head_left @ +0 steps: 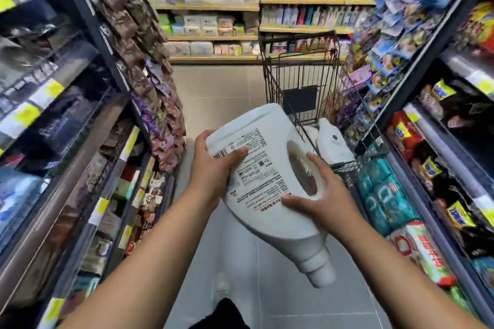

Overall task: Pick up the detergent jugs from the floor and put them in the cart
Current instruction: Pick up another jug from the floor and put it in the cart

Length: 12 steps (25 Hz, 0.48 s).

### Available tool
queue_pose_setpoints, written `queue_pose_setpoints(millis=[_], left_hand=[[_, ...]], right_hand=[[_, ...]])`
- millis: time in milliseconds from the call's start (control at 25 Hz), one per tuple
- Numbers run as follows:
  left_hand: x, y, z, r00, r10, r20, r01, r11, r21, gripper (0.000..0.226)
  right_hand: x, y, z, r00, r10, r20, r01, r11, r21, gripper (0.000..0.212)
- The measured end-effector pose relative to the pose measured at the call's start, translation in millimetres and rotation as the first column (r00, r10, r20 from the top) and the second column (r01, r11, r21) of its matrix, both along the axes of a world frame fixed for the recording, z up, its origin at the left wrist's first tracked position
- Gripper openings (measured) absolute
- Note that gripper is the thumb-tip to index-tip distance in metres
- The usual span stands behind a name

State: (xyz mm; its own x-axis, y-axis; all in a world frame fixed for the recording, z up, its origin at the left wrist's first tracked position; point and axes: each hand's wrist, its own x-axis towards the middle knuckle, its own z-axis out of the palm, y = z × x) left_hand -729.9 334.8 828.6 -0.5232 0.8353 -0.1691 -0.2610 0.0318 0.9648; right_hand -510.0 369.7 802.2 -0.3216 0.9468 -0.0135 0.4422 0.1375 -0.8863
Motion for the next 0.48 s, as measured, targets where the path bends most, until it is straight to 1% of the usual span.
queue_pose_setpoints(millis=[120,280,360,480], left_hand=[[-28.9,78.1,-5.7,0.996,-0.087,0.013,0.087,0.996,-0.026,0.061],[-50.9,172.0,-7.2,0.981,-0.192,-0.034,0.189,0.979,-0.074,0.060],[-52.1,214.9,-6.7,0.968,-0.247,-0.045,0.243,0.966,-0.085,0.062],[-41.2,271.4,-12.6,0.949,-0.313,-0.041,0.307,0.946,-0.106,0.065]], right_hand=[[-24.8,61.3,-2.4,0.997,-0.071,0.005,0.071,0.997,-0.021,0.111],[-45.5,128.8,-13.7,0.981,-0.192,-0.004,0.192,0.981,-0.027,0.121],[-48.3,159.0,-15.4,0.968,-0.251,0.003,0.251,0.967,-0.043,0.123],[-36.6,202.3,-21.3,0.951,-0.308,0.004,0.307,0.948,-0.085,0.120]])
